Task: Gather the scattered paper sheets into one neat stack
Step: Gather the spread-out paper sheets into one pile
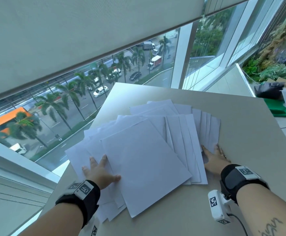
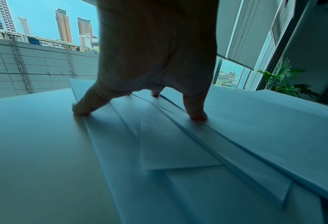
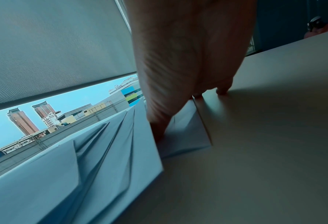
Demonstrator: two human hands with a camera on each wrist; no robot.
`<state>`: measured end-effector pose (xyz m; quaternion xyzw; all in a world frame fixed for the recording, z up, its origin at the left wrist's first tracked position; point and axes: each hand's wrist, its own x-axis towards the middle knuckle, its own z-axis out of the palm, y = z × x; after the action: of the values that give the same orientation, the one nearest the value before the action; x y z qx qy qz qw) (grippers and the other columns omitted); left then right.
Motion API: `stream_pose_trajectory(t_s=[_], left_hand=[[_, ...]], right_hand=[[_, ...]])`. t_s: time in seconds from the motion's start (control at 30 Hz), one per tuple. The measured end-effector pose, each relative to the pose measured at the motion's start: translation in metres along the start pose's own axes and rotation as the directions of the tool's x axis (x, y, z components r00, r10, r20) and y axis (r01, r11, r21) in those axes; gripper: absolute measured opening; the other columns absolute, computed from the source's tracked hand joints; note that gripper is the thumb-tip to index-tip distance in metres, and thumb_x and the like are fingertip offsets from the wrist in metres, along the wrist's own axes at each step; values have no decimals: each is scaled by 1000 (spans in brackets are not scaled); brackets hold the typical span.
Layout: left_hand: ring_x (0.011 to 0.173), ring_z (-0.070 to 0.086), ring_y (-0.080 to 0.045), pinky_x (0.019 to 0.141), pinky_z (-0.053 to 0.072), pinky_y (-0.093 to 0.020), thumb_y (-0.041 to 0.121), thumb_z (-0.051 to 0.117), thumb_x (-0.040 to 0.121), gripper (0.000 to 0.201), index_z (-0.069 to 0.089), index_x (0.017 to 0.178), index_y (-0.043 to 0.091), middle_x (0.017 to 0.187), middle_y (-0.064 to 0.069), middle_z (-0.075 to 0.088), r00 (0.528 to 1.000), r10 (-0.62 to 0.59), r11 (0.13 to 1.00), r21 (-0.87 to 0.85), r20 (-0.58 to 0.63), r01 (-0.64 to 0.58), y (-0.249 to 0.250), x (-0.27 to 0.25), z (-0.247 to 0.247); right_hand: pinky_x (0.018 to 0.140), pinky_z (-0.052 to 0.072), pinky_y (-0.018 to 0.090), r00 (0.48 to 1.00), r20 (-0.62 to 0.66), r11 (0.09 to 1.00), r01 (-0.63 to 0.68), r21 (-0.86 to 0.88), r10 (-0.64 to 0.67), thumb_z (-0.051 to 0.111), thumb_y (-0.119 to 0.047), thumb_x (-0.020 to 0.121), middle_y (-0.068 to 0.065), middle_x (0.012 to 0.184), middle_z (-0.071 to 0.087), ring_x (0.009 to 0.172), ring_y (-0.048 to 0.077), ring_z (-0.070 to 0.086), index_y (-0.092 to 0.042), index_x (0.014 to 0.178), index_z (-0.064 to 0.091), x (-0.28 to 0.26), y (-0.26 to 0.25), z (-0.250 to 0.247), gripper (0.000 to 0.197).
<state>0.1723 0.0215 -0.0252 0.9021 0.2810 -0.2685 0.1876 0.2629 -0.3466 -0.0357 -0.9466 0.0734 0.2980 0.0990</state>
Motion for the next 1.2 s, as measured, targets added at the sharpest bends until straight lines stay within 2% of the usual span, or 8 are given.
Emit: stream_pose_trajectory(t_s=[0.4,0.63,0.7,0.83,0.97,1.03,1.1,1.2], left_hand=[[143,-10,-46,118,-1,-47,58,64,75,103,-2,150,33,158,-13,-18,1000,16,1000,-9,-2,-16,-31,-51,37],[144,-14,-42,116,9,-59,59,66,72,105,-3,148,39,158,-6,-21,999,32,999,-42,21,-31,-50,-88,62],[144,-15,-40,115,11,-60,57,66,73,103,-3,148,39,158,-3,-21,999,49,998,-45,22,-48,-54,-102,67],[147,-13,-32,114,12,-60,57,64,74,101,-3,148,41,158,1,-21,996,84,996,-12,12,-84,-60,-128,78],[148,-11,-27,116,10,-55,54,69,71,103,4,149,39,160,2,-16,994,109,992,-61,-28,-111,-68,-142,88],[148,-3,-27,117,13,-52,48,75,69,103,12,149,34,161,-3,-7,992,86,981,-167,-97,-101,-72,-143,90],[147,9,-30,116,17,-50,36,78,68,98,23,148,26,159,-11,8,982,8,942,-329,-187,-71,-74,-144,87],[138,26,-36,112,24,-46,27,75,72,84,32,144,16,148,-22,30,955,-170,866,-498,-243,28,-82,-145,74]], right_hand=[[118,10,47,999,21,998,34,-51,-33,45,-36,92,10,157,-23,147,25,-14,-40,149,-3,-58,11,34,75],[117,9,48,997,49,994,62,-88,-58,40,-35,93,10,156,-24,147,26,-14,-40,148,-5,-100,27,56,71],[118,9,46,997,57,992,60,-107,-54,40,-33,93,12,157,-20,147,28,-10,-40,148,-7,-113,30,63,72],[117,14,44,996,75,988,55,-147,-45,32,-15,93,16,158,1,145,32,13,-36,150,-6,-140,31,75,71],[119,11,40,997,61,986,55,-155,-46,33,-7,95,8,158,-16,146,27,11,-12,151,7,-160,36,91,62],[120,13,42,991,80,986,117,-117,-108,38,-12,94,5,158,-19,146,27,9,-17,150,11,-167,42,96,62],[118,19,43,982,99,987,160,8,-160,45,-20,93,6,160,-7,144,28,15,-20,148,19,-169,47,93,62],[103,37,31,991,26,951,115,287,-128,46,-9,92,13,148,34,130,31,40,-10,139,39,-170,48,75,48]])
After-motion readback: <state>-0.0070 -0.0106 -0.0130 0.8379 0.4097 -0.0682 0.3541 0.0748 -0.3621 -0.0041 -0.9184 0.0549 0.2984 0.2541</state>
